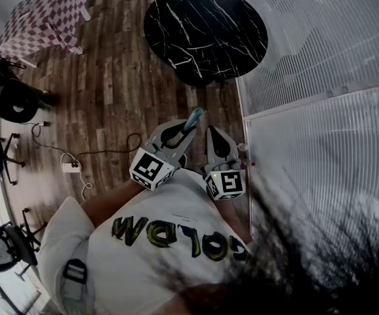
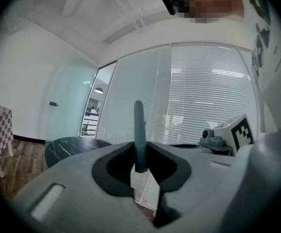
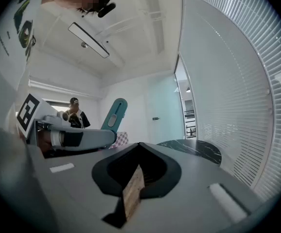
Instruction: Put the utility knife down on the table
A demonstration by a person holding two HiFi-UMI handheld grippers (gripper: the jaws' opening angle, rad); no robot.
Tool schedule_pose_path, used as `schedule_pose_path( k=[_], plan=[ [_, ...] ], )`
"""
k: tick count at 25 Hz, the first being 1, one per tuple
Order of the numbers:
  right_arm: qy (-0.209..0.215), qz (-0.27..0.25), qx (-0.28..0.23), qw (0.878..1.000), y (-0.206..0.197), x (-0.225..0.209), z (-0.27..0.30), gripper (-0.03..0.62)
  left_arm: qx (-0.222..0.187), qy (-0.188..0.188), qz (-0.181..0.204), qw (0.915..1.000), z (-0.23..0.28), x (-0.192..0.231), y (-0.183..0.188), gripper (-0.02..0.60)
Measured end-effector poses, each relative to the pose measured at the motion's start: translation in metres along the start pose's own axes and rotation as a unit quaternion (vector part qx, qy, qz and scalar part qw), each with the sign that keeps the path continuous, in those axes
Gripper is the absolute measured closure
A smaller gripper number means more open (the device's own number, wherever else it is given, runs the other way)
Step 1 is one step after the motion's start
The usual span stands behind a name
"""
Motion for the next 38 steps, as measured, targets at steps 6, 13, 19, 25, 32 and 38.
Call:
schedule_pose_path(
  k=[6,13,19,25,32,38],
  plan=[
    [0.005,-0.001,0.002,1.000,0.002,-0.007,-0.002,0.595,0.006,-0.009,-0.006,0.9999,0.011,-0.005,0.001,0.508],
    [0.008,0.012,0.001,1.000,0.001,-0.027,-0.009,0.594,0.013,0.000,-0.011,0.9999,0.027,-0.011,-0.003,0.508],
    [0.016,0.022,0.015,1.000,-0.005,-0.038,-0.017,0.594,0.013,0.004,-0.011,0.9999,0.036,-0.025,-0.006,0.509],
    [0.018,0.022,0.022,0.999,-0.005,-0.043,-0.015,0.594,0.023,0.016,-0.019,0.9994,0.038,-0.020,-0.008,0.509],
    [0.016,0.023,0.031,0.999,-0.006,-0.057,0.007,0.594,0.023,0.019,-0.030,0.9991,0.052,0.000,-0.016,0.509],
    [0.009,0.030,0.057,0.998,-0.008,-0.083,0.051,0.594,0.024,0.019,-0.038,0.9988,0.084,0.037,-0.021,0.509]
  ],
)
Point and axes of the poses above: the fingertips, and each gripper's own axes: z forward along the fingers, x to its left, y out of its top, the point moved 10 cm from there along -z, backward along the fingers, and after that the axes turned 10 degrees about z, right-handed, at the moved point
